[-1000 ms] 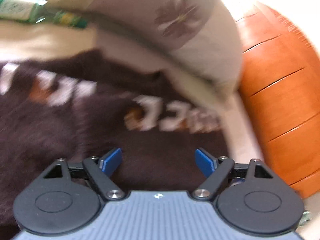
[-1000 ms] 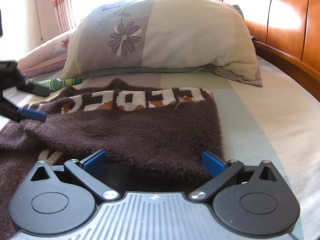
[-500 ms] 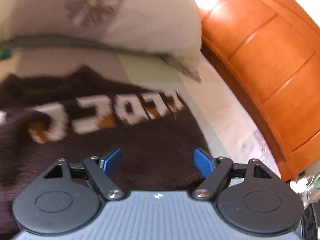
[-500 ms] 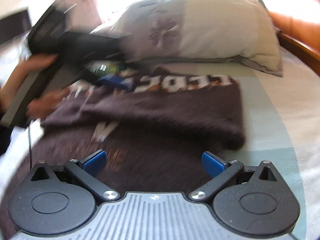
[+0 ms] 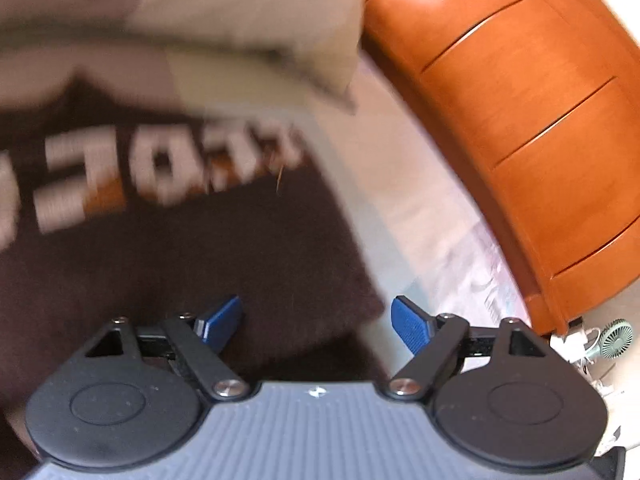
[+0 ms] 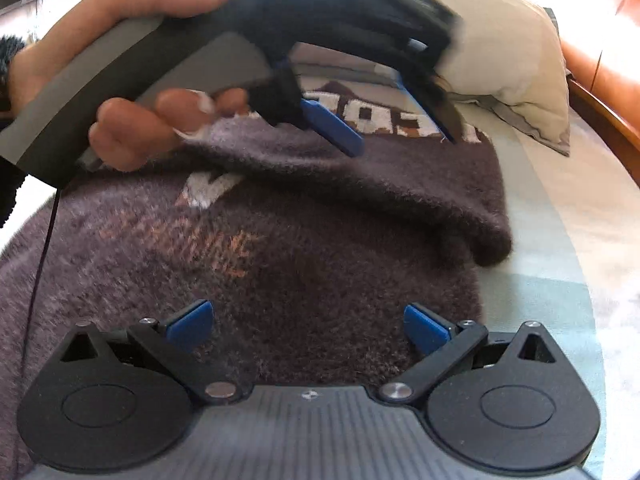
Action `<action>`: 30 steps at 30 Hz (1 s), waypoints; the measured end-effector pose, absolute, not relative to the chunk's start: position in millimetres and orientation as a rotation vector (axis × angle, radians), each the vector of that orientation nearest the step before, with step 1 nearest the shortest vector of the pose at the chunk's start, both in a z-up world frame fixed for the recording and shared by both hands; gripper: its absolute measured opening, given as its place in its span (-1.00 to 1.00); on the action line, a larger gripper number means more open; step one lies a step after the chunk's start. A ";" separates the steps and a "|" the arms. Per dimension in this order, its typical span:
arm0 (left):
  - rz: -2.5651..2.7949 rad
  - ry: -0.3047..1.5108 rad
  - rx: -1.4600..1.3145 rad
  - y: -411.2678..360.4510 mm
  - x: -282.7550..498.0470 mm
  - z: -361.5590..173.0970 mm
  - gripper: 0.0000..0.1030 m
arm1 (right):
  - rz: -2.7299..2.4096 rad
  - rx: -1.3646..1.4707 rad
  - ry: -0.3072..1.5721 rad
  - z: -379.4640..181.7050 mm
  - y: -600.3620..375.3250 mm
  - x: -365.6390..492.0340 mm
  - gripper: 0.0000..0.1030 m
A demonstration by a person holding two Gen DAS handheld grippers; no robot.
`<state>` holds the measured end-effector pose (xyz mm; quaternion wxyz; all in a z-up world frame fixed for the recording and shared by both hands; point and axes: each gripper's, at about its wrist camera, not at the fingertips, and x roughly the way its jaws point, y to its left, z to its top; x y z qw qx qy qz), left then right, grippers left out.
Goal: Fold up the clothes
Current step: 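Raise both tools back above the sweater with sleeves folded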
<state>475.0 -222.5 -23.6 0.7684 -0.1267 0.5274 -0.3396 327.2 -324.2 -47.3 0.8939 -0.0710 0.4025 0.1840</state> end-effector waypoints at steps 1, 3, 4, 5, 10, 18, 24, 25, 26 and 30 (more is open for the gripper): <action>-0.724 1.167 -0.278 -221.7 472.5 -30.0 0.59 | 0.378 -0.161 0.836 -48.9 -322.4 327.4 1.00; -0.715 1.154 -0.306 -217.0 470.9 -27.0 0.59 | 0.372 -0.187 0.837 -50.8 -318.9 327.0 1.00; -0.707 1.156 -0.312 -218.0 472.9 -21.8 0.59 | 0.374 -0.197 0.834 -50.1 -317.3 325.6 1.00; -0.700 1.157 -0.317 -219.2 474.7 -16.6 0.59 | 0.382 -0.202 0.831 -49.1 -316.1 324.1 1.00; -0.746 1.135 -0.319 -244.2 478.8 -8.6 0.60 | 0.404 -0.200 0.836 -49.3 -315.5 324.9 1.00; -0.662 1.146 -0.329 -213.7 454.6 10.6 0.59 | 0.396 -0.201 0.840 -48.0 -313.7 327.1 1.00; -0.526 1.030 -0.322 -109.0 410.9 78.4 0.67 | 0.404 -0.191 0.791 -35.5 -315.0 317.3 1.00; -0.486 1.023 -0.329 -94.0 408.5 78.8 0.71 | 0.397 -0.188 0.788 -35.0 -315.9 317.0 1.00; -0.446 1.015 -0.335 -78.9 406.1 79.2 0.72 | 0.387 -0.178 0.785 -35.1 -316.8 319.2 1.00; -0.285 0.982 -0.360 -18.7 396.5 80.7 0.72 | 0.341 -0.091 0.798 -39.3 -321.6 335.8 1.00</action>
